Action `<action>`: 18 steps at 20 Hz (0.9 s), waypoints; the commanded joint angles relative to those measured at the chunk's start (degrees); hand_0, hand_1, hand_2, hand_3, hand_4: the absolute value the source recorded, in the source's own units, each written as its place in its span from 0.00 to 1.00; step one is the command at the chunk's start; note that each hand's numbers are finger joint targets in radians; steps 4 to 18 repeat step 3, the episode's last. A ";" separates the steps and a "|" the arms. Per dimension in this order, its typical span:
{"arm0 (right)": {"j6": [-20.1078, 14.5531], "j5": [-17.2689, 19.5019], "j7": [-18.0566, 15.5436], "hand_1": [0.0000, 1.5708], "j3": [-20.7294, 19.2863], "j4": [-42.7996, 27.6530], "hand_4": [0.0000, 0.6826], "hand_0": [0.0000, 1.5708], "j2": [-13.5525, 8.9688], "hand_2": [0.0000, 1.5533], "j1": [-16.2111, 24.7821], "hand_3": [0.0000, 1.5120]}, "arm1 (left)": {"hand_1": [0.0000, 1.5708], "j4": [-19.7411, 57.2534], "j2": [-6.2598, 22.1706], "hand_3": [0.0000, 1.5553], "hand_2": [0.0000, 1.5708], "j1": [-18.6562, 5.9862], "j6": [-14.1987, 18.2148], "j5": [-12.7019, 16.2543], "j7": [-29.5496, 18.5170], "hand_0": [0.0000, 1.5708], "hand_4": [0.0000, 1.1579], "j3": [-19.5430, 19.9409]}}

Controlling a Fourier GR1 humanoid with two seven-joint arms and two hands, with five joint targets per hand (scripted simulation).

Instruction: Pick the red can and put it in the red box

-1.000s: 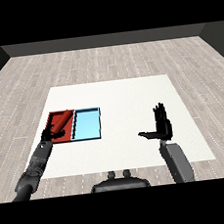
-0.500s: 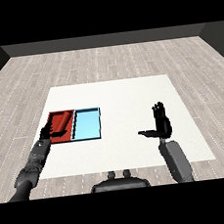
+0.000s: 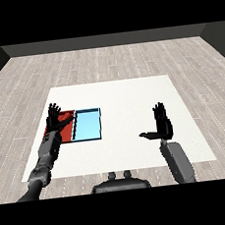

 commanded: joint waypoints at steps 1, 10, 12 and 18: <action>1.18 1.18 -1.51 0.00 1.16 0.86 0.00 0.00 -0.07 0.00 0.92 0.00 | 0.00 -8.93 -6.73 0.00 0.00 5.38 -8.68 4.54 -8.83 0.00 0.00 1.19; 2.49 1.13 -2.40 0.00 0.59 0.33 0.00 0.00 -1.20 0.00 1.40 0.00 | 0.00 -15.35 -8.69 0.00 0.00 8.15 -7.96 3.28 -8.20 0.00 0.00 -1.86; 2.49 1.13 -2.40 0.00 0.59 0.33 0.00 0.00 -1.20 0.00 1.40 0.00 | 0.00 -15.35 -8.69 0.00 0.00 8.15 -7.96 3.28 -8.20 0.00 0.00 -1.86; 2.49 1.13 -2.40 0.00 0.59 0.33 0.00 0.00 -1.20 0.00 1.40 0.00 | 0.00 -15.35 -8.69 0.00 0.00 8.15 -7.96 3.28 -8.20 0.00 0.00 -1.86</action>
